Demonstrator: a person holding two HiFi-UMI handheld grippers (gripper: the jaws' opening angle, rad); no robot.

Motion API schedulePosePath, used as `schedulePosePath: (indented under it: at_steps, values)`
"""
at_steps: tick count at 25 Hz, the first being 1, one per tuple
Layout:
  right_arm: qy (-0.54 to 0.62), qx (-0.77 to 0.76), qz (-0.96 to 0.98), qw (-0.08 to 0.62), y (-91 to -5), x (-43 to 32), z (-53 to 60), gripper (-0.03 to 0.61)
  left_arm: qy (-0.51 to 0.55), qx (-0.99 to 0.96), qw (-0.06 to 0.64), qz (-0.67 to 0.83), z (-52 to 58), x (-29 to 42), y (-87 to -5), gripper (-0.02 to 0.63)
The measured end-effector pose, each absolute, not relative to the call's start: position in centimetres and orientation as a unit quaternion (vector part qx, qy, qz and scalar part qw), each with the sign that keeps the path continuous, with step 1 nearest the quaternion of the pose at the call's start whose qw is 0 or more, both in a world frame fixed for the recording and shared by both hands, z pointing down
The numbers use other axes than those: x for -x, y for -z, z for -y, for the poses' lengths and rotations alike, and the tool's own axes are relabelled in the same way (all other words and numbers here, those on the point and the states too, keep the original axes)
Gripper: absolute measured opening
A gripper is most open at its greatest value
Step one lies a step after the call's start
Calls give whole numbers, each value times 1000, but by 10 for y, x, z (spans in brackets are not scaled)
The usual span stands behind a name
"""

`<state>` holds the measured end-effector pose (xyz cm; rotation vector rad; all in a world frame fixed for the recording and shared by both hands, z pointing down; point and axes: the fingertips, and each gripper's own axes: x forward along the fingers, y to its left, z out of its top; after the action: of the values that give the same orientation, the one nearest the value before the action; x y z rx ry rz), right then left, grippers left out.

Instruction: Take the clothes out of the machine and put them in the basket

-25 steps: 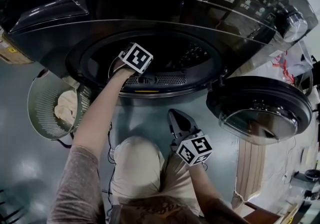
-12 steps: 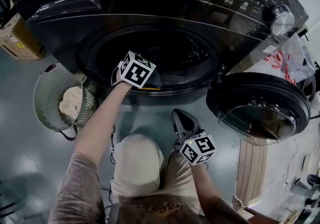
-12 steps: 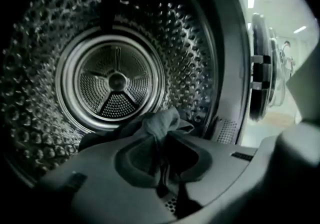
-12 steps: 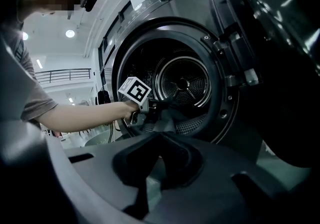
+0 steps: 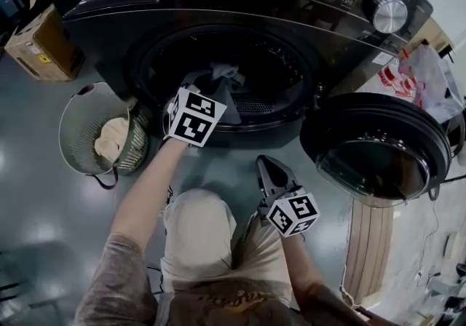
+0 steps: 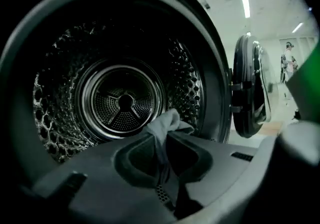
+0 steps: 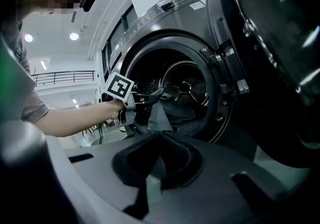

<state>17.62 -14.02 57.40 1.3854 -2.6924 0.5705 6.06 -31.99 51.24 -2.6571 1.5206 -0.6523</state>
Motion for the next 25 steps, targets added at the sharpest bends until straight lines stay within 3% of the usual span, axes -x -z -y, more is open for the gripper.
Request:
schedulePosePath:
  at_steps: [17,25]
  values:
    - [-161,-425,890,20,-549,-180,111,-3,124,832,8,-541,233,-29,-445,58]
    - [-152,-381,912,22,-548,-141,99,-3,90,812,3,-576,185,20,-423,57]
